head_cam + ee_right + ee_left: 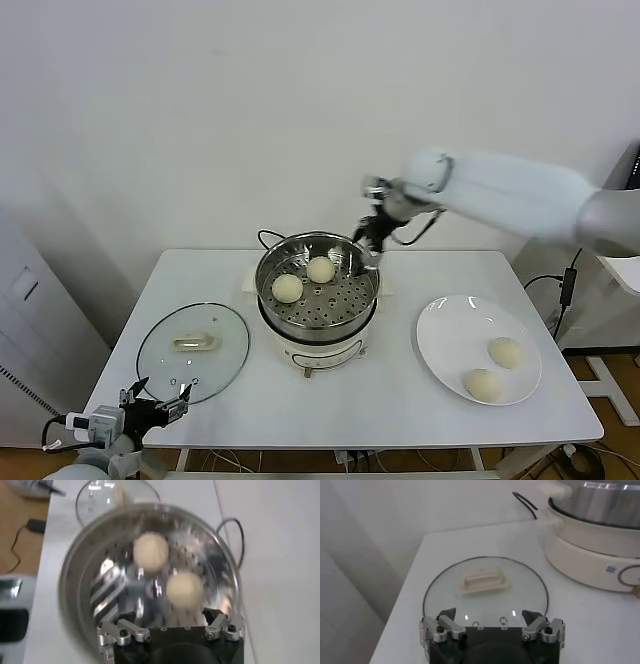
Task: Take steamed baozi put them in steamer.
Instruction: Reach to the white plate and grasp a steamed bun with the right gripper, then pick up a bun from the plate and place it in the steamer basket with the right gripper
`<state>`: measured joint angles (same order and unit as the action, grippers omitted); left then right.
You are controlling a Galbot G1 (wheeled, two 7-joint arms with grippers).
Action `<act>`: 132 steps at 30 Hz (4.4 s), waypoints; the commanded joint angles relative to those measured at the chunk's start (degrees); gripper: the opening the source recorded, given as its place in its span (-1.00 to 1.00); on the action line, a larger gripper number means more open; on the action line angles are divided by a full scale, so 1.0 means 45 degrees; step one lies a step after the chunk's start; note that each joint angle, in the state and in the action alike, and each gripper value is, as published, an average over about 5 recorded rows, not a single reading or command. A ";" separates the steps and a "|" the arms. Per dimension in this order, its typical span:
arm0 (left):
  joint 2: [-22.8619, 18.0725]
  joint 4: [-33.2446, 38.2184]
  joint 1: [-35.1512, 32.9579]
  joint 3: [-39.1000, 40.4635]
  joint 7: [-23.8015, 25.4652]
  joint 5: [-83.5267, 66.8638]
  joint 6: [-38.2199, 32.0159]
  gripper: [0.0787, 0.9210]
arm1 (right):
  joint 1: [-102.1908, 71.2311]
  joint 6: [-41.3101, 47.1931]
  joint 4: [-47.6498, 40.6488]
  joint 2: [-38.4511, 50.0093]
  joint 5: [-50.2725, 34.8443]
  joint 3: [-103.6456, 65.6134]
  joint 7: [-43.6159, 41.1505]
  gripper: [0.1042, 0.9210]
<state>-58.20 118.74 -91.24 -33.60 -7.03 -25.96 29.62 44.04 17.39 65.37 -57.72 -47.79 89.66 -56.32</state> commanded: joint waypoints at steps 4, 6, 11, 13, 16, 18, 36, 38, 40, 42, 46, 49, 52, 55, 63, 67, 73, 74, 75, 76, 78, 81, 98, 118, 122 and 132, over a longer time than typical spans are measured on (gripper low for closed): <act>-0.0031 0.0183 -0.0093 -0.0078 0.0007 -0.0007 -0.0013 0.77 | 0.0910 -0.2036 0.1364 0.4797 0.3664 0.1026 -0.2848 0.76; -0.0049 0.0224 -0.0124 -0.0090 0.0008 -0.0005 -0.0014 0.77 | 0.0527 -0.2220 0.1502 0.5206 0.4100 0.0889 -0.2924 0.76; -0.0058 0.0238 -0.0136 -0.0142 0.0009 0.0001 -0.0015 0.77 | -0.0608 -0.2596 0.1680 0.5858 0.5065 0.0294 -0.2984 0.76; -0.0076 0.0242 -0.0128 -0.0146 0.0007 0.0004 -0.0011 0.77 | -0.0993 -0.2709 0.1693 0.5974 0.5282 0.0111 -0.2999 0.76; -0.0109 0.0256 -0.0121 -0.0126 0.0006 0.0013 -0.0004 0.77 | -0.1733 -0.2898 0.1648 0.6059 0.5625 -0.0332 -0.2976 0.76; -0.0127 0.0259 -0.0115 -0.0106 0.0007 0.0025 -0.0001 0.77 | -0.2319 -0.3045 0.1552 0.6051 0.5920 -0.0776 -0.2950 0.76; -0.0219 0.0203 -0.0036 0.0003 0.0010 0.0100 0.0055 0.77 | -0.5795 -0.3526 0.0677 0.5601 0.7582 -0.2959 -0.2655 0.76; -0.0223 0.0190 -0.0031 0.0008 0.0010 0.0112 0.0055 0.77 | -0.6100 -0.3568 0.0584 0.5520 0.7741 -0.3153 -0.2618 0.76; -0.0224 0.0185 -0.0030 0.0013 0.0010 0.0124 0.0056 0.77 | -0.6346 -0.3603 0.0502 0.5432 0.7829 -0.3301 -0.2575 0.76; -0.0218 0.0185 -0.0031 0.0014 0.0011 0.0130 0.0058 0.77 | -0.6547 -0.3602 0.0444 0.5342 0.7846 -0.3402 -0.2536 0.76; -0.0213 0.0181 -0.0015 0.0016 0.0010 0.0131 0.0061 0.77 | -0.6915 -0.3573 0.0358 0.5178 0.7884 -0.3605 -0.2529 0.76; -0.0225 0.0177 0.0013 0.0034 0.0007 0.0131 0.0071 0.77 | -0.7132 -0.3537 0.0274 0.5073 0.7951 -0.3761 -0.2507 0.76; -0.0231 0.0183 0.0039 0.0061 0.0007 0.0131 0.0082 0.77 | -0.7335 -0.3505 0.0130 0.4975 0.8094 -0.3951 -0.2456 0.75; -0.0234 0.0193 0.0059 0.0072 0.0007 0.0132 0.0086 0.77 | -0.7556 -0.3467 -0.0034 0.4882 0.8287 -0.4199 -0.2435 0.71; -0.0240 0.0253 0.0062 0.0067 0.0006 0.0128 0.0091 0.77 | -0.7809 -0.3161 -0.0324 0.4779 0.8267 -0.4648 -0.2397 0.29; -0.0239 0.0307 0.0069 0.0051 -0.0001 0.0126 0.0114 0.77 | -0.7670 -0.3068 -0.0258 0.4823 0.8066 -0.4630 -0.2477 0.03; -0.0208 0.0294 0.0055 0.0065 -0.0004 0.0125 0.0117 0.77 | -0.5388 -0.3117 0.0093 0.5091 0.7464 -0.3451 -0.2663 -0.13; -0.0198 0.0283 0.0067 0.0080 -0.0003 0.0125 0.0118 0.77 | -0.4861 -0.3146 0.0128 0.5090 0.7327 -0.3237 -0.2693 -0.13; -0.0187 0.0272 0.0083 0.0096 -0.0003 0.0124 0.0122 0.77 | -0.4293 -0.3183 0.0157 0.5050 0.7182 -0.3010 -0.2728 -0.13; -0.0175 0.0261 0.0102 0.0111 -0.0002 0.0124 0.0127 0.77 | -0.3826 -0.3222 0.0178 0.4987 0.7054 -0.2841 -0.2763 -0.13; -0.0155 0.0240 0.0139 0.0136 -0.0002 0.0122 0.0136 0.77 | -0.2973 -0.3324 0.0156 0.4748 0.6870 -0.2647 -0.2817 -0.13; -0.0103 0.0197 0.0196 0.0178 -0.0003 0.0118 0.0141 0.77 | -0.1924 -0.3593 -0.0059 0.4213 0.6701 -0.2578 -0.2835 -0.13; 0.0141 0.0239 0.0178 0.0367 0.0004 0.0114 0.0072 0.77 | -0.0488 -0.9084 -0.1734 -0.0899 0.6419 -0.4163 -0.2542 -0.13; 0.0138 0.0352 -0.0047 0.0339 0.0026 0.0218 -0.0056 0.77 | -0.2324 -1.4687 0.1049 -0.2872 1.1331 -0.4724 -0.1825 -0.13; 0.0124 0.0368 -0.0049 0.0335 0.0031 0.0234 -0.0061 0.77 | -0.2618 -1.4966 0.1286 -0.2825 1.2019 -0.4805 -0.1848 -0.13; 0.0062 0.0386 -0.0115 0.0318 0.0060 0.0320 -0.0140 0.77 | -0.3504 -1.4975 0.1806 -0.2508 1.3536 -0.5104 -0.1876 -0.12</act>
<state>-57.87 120.49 -91.64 -32.09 -6.80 -24.64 29.14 31.38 -46.48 70.71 -68.28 5.67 67.58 -65.06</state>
